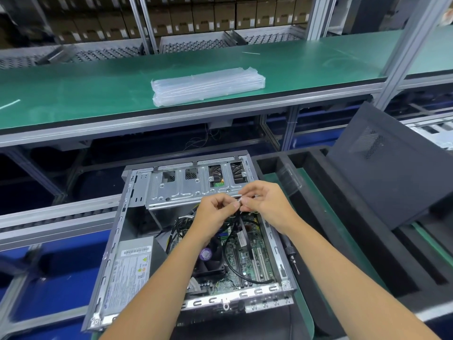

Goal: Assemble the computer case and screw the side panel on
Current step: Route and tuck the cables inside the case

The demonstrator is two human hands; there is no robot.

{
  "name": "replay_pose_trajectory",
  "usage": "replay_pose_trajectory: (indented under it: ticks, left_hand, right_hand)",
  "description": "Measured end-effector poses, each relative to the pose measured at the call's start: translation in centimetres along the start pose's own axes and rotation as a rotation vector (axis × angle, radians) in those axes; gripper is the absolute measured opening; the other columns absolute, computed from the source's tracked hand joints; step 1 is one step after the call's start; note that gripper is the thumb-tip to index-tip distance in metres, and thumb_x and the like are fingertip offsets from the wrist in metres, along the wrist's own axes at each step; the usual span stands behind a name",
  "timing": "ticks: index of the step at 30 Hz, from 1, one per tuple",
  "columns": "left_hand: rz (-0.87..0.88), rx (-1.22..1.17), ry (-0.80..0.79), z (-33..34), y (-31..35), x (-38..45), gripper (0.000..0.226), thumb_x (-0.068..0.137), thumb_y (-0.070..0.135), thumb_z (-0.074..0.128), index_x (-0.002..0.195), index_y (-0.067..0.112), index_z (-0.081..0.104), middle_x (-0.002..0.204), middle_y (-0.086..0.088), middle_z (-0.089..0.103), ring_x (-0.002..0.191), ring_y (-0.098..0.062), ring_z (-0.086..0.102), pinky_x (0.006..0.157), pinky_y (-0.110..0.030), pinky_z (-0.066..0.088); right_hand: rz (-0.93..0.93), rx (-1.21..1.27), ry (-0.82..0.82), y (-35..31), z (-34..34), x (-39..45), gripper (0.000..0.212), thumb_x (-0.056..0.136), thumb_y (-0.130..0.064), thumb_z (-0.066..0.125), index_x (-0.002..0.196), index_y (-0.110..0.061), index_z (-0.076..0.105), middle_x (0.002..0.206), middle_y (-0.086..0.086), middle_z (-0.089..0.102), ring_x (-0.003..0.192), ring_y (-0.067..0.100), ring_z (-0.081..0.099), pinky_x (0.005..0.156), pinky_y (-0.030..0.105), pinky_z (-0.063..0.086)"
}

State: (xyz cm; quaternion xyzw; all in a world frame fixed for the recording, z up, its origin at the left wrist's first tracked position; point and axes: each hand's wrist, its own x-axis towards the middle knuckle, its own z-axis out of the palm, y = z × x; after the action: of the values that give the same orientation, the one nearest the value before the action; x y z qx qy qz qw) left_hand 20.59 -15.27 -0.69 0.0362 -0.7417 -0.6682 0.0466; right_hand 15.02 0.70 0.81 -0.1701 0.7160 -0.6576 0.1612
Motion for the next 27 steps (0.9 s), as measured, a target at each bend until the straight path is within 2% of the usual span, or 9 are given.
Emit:
replay_pose_trajectory:
  ticks: [4, 10, 13, 17, 19, 22, 24, 27]
  left_hand:
    - [-0.01, -0.022, 0.018, 0.14, 0.05, 0.04, 0.009, 0.083, 0.007, 0.069, 0.077, 0.012, 0.069, 0.058, 0.009, 0.058, 0.053, -0.002, 0.049, 0.053, -0.012, 0.04]
    - [-0.021, 0.005, 0.03, 0.16, -0.04, 0.19, 0.008, 0.082, 0.01, 0.071, 0.075, 0.013, 0.068, 0.057, 0.008, 0.055, 0.053, -0.004, 0.047, 0.053, -0.013, 0.041]
    - [-0.021, 0.04, 0.037, 0.08, -0.17, 0.26, 0.007, 0.081, 0.012, 0.071, 0.074, 0.011, 0.069, 0.058, 0.004, 0.053, 0.053, -0.007, 0.045, 0.053, -0.014, 0.041]
    - [-0.04, 0.064, 0.057, -0.01, -0.37, 0.37, 0.009, 0.08, 0.011, 0.07, 0.072, 0.011, 0.069, 0.052, 0.01, 0.048, 0.048, -0.005, 0.04, 0.049, -0.013, 0.037]
    - [-0.049, 0.044, 0.056, 0.0, -0.49, 0.36, 0.009, 0.081, 0.011, 0.07, 0.071, 0.011, 0.069, 0.051, 0.01, 0.048, 0.047, -0.004, 0.039, 0.048, -0.013, 0.036]
    - [-0.066, 0.03, 0.047, 0.13, -0.64, 0.31, 0.008, 0.081, 0.015, 0.071, 0.075, 0.01, 0.07, 0.054, 0.01, 0.052, 0.052, -0.005, 0.044, 0.054, -0.013, 0.04]
    - [-0.079, 0.023, 0.049, 0.2, -0.67, 0.27, 0.008, 0.081, 0.014, 0.071, 0.074, 0.011, 0.07, 0.056, 0.009, 0.055, 0.055, -0.006, 0.047, 0.057, -0.013, 0.042]
    - [-0.101, 0.006, 0.05, 0.13, -0.73, 0.3, 0.007, 0.08, 0.011, 0.071, 0.073, 0.01, 0.071, 0.064, -0.001, 0.059, 0.061, -0.01, 0.05, 0.061, -0.018, 0.043]
  right_hand:
    - [0.002, -0.013, 0.014, 0.22, -0.06, 0.05, 0.018, 0.087, 0.008, 0.068, 0.089, -0.009, 0.069, 0.081, 0.011, 0.072, 0.072, 0.015, 0.072, 0.071, 0.023, 0.057]
    - [-0.02, -0.094, -0.005, 0.06, -0.04, -0.07, 0.018, 0.087, 0.009, 0.067, 0.086, -0.009, 0.07, 0.076, 0.001, 0.072, 0.07, 0.012, 0.071, 0.071, 0.022, 0.056]
    - [-0.04, -0.198, -0.007, -0.09, 0.13, -0.14, 0.019, 0.088, 0.006, 0.067, 0.086, -0.013, 0.069, 0.077, 0.0, 0.071, 0.069, 0.01, 0.071, 0.075, 0.028, 0.059]
    - [-0.029, -0.355, -0.015, -0.07, 0.63, -0.22, 0.016, 0.092, 0.0, 0.064, 0.087, -0.015, 0.065, 0.078, 0.003, 0.069, 0.069, 0.008, 0.071, 0.081, 0.037, 0.06]
    - [-0.034, -0.382, -0.032, -0.22, 0.6, -0.2, 0.014, 0.092, -0.001, 0.063, 0.088, -0.014, 0.065, 0.078, 0.001, 0.069, 0.07, 0.007, 0.071, 0.081, 0.034, 0.06]
    - [-0.038, -0.382, -0.03, -0.43, 0.38, -0.27, 0.015, 0.092, 0.0, 0.063, 0.088, -0.014, 0.065, 0.074, -0.002, 0.069, 0.066, 0.002, 0.069, 0.073, 0.021, 0.056]
    - [-0.036, -0.381, -0.032, -0.46, 0.37, -0.28, 0.017, 0.092, 0.001, 0.064, 0.086, -0.016, 0.065, 0.072, -0.003, 0.068, 0.064, 0.0, 0.068, 0.07, 0.017, 0.054]
    - [-0.02, -0.448, -0.054, -0.33, 0.53, -0.15, 0.013, 0.093, -0.002, 0.063, 0.089, -0.014, 0.065, 0.075, 0.002, 0.07, 0.07, 0.007, 0.071, 0.077, 0.029, 0.058]
